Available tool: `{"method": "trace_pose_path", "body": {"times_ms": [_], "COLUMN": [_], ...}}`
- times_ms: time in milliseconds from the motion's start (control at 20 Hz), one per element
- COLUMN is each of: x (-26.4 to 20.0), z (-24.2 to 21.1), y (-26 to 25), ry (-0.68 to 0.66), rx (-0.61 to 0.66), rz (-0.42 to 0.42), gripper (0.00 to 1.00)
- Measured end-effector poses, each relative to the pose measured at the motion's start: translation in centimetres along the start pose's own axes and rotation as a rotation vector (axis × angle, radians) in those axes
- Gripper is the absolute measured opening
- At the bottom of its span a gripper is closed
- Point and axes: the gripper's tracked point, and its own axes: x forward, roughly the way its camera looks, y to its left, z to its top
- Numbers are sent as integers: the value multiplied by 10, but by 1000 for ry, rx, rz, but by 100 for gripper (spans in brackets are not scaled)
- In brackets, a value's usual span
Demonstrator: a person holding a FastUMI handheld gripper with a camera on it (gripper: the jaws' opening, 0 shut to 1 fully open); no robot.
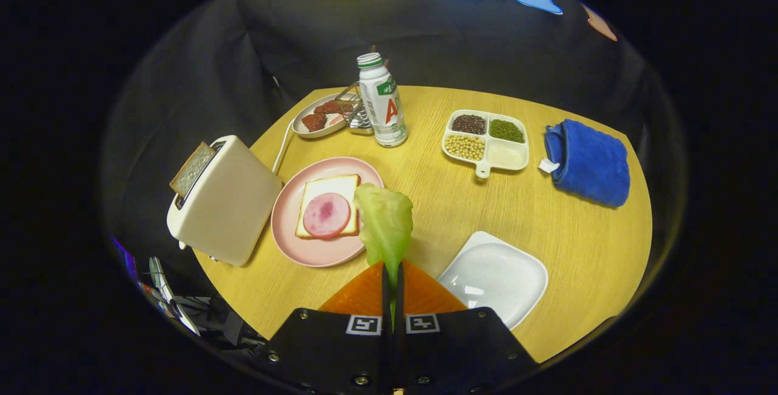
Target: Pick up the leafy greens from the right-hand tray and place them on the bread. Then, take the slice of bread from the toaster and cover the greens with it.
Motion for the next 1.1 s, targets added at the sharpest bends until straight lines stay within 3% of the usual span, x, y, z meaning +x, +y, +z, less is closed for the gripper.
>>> {"method": "trace_pose_path", "body": {"times_ms": [450, 850, 1100], "x": [41, 82, 105], "z": [37, 57, 61], "y": [65, 97, 105], "ry": [-9, -17, -19], "rx": [-49, -46, -94], "rz": [105, 131, 98], "gripper": [0, 1, 4]}}
